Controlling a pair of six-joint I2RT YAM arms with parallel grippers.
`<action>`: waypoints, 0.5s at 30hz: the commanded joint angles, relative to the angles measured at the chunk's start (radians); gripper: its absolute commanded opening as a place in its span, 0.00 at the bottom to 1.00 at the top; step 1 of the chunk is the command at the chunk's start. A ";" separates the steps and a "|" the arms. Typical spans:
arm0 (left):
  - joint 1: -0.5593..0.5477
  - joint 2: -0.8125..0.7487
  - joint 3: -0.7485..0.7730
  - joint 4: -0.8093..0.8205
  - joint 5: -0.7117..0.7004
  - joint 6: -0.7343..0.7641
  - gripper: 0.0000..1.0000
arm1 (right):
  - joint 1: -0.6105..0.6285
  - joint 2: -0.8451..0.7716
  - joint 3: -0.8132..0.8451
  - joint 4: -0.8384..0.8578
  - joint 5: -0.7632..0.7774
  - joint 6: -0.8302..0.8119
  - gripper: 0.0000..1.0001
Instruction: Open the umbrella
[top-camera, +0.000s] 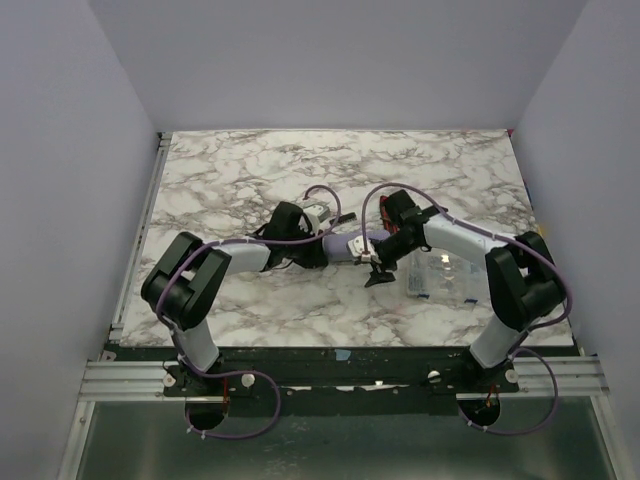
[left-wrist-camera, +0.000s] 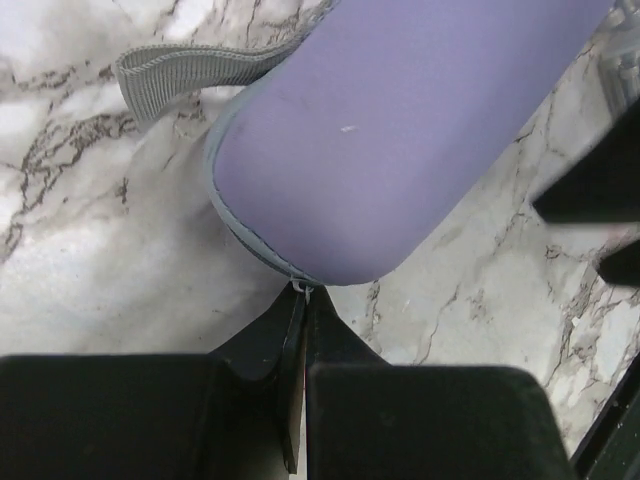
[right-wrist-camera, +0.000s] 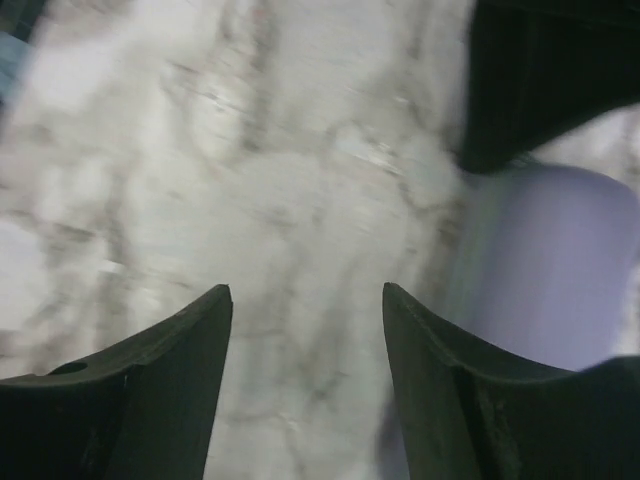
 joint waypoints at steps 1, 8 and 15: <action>-0.003 0.024 0.040 -0.012 0.016 0.060 0.00 | 0.026 0.038 0.115 -0.340 -0.148 0.112 0.65; 0.007 0.046 0.041 -0.023 0.018 0.136 0.00 | -0.100 0.261 0.492 -0.351 -0.265 0.657 0.69; 0.010 0.053 0.042 -0.030 0.020 0.160 0.00 | -0.169 0.429 0.694 -0.285 -0.195 0.828 0.70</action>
